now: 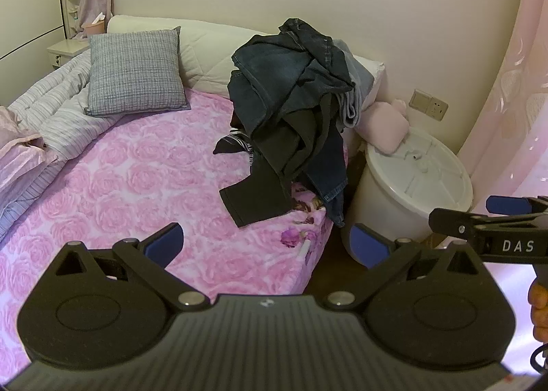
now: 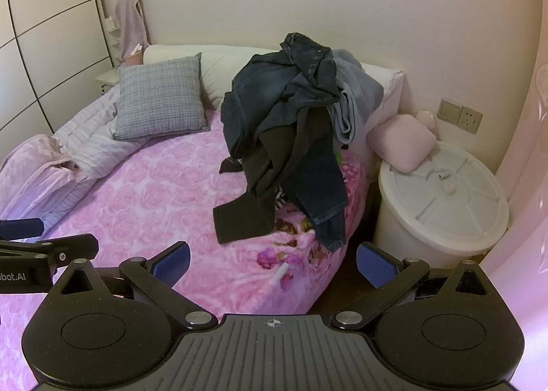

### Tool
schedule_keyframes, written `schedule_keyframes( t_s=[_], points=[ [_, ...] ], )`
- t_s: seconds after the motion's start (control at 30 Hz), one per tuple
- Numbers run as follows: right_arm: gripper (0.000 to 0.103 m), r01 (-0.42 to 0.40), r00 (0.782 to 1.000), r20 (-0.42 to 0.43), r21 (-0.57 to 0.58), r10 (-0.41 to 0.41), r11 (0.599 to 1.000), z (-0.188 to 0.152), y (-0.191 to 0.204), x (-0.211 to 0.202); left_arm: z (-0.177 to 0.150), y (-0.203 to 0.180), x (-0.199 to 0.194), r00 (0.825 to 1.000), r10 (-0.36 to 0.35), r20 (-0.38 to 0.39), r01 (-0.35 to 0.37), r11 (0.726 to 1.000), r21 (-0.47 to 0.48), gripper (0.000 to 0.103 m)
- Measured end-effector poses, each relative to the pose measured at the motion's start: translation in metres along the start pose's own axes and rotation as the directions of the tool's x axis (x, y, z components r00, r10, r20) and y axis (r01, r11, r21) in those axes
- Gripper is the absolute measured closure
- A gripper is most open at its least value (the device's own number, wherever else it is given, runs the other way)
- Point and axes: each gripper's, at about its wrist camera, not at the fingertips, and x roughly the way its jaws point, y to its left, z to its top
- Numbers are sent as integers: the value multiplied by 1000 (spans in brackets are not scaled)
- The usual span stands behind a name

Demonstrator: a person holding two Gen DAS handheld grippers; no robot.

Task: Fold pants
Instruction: 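Move both grippers toward the clothes heap on the bed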

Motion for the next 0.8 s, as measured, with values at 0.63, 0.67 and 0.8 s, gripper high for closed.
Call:
schedule_keyframes(
  t_s=[0.63,0.67,0.8],
  points=[
    [2,16,1000,4,1,-16,1000,8,13,7,7,24,-1,1000,3,18,-2,1000,-22,1],
    [2,17,1000,5,1,-17,1000,8,15,7,7,26,0,1000,2,19,-2,1000,-23,1],
    [2,21,1000,4,1,-21,1000,11,19,10,10,31,1,1000,0,20,1,1000,-22,1]
  ],
)
